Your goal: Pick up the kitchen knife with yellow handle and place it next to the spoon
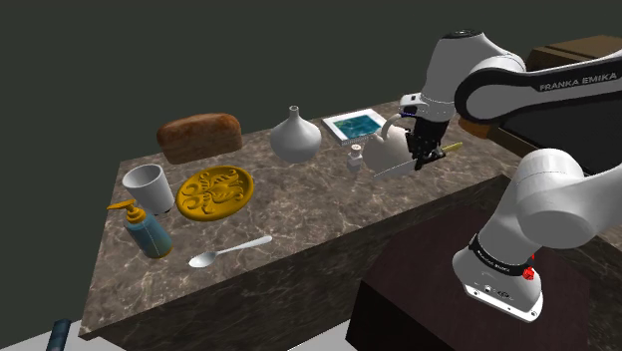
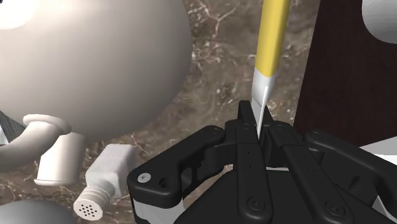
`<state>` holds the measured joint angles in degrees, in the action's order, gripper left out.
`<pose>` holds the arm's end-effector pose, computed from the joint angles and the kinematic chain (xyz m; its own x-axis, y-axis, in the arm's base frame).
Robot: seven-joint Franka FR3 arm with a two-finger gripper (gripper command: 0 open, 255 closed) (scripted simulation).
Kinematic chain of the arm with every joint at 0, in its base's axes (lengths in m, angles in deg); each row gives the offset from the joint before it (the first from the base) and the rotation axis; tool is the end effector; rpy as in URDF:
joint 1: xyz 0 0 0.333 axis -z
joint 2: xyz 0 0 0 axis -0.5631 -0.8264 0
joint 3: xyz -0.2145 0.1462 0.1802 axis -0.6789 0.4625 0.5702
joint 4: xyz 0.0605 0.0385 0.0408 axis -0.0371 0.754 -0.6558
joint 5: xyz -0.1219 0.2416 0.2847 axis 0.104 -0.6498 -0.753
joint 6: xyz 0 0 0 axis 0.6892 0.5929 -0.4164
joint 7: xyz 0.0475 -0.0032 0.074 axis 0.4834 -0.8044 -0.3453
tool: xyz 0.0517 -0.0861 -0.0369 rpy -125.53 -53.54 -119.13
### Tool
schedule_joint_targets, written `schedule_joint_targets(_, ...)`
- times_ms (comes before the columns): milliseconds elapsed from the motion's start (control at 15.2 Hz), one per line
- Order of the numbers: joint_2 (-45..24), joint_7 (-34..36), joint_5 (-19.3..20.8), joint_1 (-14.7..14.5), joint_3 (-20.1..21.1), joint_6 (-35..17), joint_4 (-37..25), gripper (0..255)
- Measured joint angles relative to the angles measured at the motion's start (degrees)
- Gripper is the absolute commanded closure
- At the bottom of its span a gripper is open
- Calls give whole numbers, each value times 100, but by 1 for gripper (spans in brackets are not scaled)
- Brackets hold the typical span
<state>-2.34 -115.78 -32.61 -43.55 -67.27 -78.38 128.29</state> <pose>0.2742 -0.0276 0.4062 0.4357 0.8999 -0.0206 0.9001 -0.4358 -0.0004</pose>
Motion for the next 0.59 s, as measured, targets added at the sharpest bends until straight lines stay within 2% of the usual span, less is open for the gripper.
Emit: schedule_joint_targets(594, 95, 28, -178, -104, 171, 659, -562, 255)
